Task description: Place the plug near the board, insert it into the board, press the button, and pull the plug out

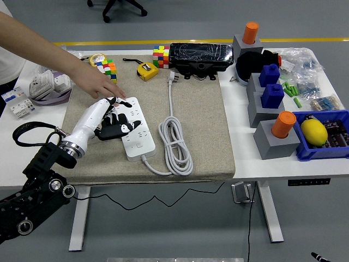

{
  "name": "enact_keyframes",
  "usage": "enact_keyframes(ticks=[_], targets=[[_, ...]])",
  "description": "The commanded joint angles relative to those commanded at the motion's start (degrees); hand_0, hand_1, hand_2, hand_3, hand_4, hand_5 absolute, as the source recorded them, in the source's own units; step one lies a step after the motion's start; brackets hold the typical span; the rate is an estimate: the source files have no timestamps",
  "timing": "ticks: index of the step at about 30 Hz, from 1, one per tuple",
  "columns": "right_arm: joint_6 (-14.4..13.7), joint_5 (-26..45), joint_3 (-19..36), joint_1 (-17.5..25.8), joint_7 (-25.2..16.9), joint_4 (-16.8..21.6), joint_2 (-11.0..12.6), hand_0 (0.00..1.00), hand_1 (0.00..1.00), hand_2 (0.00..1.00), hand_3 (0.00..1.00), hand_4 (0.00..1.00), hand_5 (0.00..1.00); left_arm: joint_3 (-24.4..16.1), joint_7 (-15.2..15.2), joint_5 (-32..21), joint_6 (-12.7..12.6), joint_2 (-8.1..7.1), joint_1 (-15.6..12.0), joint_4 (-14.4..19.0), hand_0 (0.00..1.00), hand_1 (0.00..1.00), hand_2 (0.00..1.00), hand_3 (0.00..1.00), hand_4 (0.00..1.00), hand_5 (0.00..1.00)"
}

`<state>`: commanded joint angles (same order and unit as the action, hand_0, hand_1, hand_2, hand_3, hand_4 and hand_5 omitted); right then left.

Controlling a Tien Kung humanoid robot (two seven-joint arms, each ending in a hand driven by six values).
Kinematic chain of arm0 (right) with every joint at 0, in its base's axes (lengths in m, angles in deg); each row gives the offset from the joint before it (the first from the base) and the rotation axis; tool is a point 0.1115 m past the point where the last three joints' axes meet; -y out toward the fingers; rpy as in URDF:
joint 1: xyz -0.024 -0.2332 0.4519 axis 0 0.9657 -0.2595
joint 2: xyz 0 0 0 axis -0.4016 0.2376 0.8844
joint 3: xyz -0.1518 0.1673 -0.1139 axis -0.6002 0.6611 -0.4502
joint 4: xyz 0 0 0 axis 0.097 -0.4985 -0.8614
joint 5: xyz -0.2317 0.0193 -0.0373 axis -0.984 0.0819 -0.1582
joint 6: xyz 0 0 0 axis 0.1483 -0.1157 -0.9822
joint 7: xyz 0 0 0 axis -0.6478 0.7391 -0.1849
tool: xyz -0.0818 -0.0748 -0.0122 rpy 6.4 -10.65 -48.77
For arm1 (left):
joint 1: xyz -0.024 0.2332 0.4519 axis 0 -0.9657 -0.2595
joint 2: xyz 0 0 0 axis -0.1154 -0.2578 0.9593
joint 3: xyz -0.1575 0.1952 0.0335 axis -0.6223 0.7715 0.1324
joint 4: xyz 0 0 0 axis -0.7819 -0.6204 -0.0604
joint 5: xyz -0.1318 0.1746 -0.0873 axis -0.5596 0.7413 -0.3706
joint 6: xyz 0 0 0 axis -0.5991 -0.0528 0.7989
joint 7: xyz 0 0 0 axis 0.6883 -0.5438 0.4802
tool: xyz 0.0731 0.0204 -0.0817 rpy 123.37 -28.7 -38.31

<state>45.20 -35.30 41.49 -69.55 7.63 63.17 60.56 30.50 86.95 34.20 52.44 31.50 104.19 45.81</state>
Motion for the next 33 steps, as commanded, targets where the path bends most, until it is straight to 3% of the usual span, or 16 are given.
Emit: enact_keyframes(ticks=[1,6,7,18,19,24,25,30,31,33], targets=[[0.0,-0.03,0.05,-0.03,0.0,-0.03,-0.05,0.654,0.653,0.658,0.571,0.991,0.559,-0.16,0.6,1.85,0.03,0.32,0.49,-1.14,0.713,0.74,0.695,0.64,0.901,0.346],[0.01,-0.02,0.07,-0.09,0.02,-0.13,-0.06,0.654,0.653,0.658,0.571,0.991,0.559,-1.68,3.47,8.21,2.65,1.86,2.06,-5.36,0.713,0.74,0.695,0.64,0.901,0.346],[0.01,0.0,0.07,-0.09,0.01,-0.1,-0.05,0.652,0.653,0.66,0.571,0.991,0.557,-2.08,3.77,8.94,2.99,2.22,2.35,-6.25,0.749,0.779,0.739,0.735,0.96,0.357],[0.02,0.13,-0.1,-0.08,0.0,-0.08,-0.01,0.653,0.652,0.659,0.57,0.991,0.559,-0.92,6.27,8.85,6.75,2.85,4.26,-11.27,0.748,0.749,0.706,0.761,0.997,0.36],[0.02,0.13,-0.11,-0.05,0.0,-0.1,0.0,0.653,0.652,0.658,0.569,0.991,0.559,-0.81,6.33,8.72,6.9,2.89,4.33,-11.44,0.606,0.576,0.507,0.566,0.884,0.299],[0.01,0.15,-0.13,-0.12,0.0,-0.11,0.06,0.653,0.652,0.658,0.569,0.991,0.559,-0.24,6.23,7.46,6.77,3.24,5.18,-12.51,0.606,0.576,0.507,0.566,0.884,0.299],[0.03,0.17,-0.13,-0.15,-0.01,-0.09,0.06,0.653,0.652,0.658,0.57,0.991,0.559,-0.1,6.12,7.19,6.57,3.3,5.37,-12.73,0.418,0.427,0.457,0.526,0.722,0.105],[0.03,0.22,-0.23,-0.22,-0.03,-0.01,0.11,0.653,0.652,0.658,0.57,0.991,0.559,0.19,6.03,5.79,6.53,3.43,5.7,-12.98,0.418,0.427,0.457,0.526,0.722,0.105],[0.02,0.23,-0.24,-0.21,-0.03,-0.02,0.11,0.653,0.653,0.658,0.57,0.991,0.559,0.26,5.98,5.71,6.48,3.41,5.7,-12.93,0.36,0.369,0.392,0.5,0.668,0.058],[0.03,0.22,-0.32,-0.14,-0.01,-0.08,0.13,0.653,0.653,0.658,0.57,0.991,0.559,0.33,5.98,5.83,6.44,3.41,5.63,-12.83,0.36,0.369,0.392,0.5,0.668,0.058]])
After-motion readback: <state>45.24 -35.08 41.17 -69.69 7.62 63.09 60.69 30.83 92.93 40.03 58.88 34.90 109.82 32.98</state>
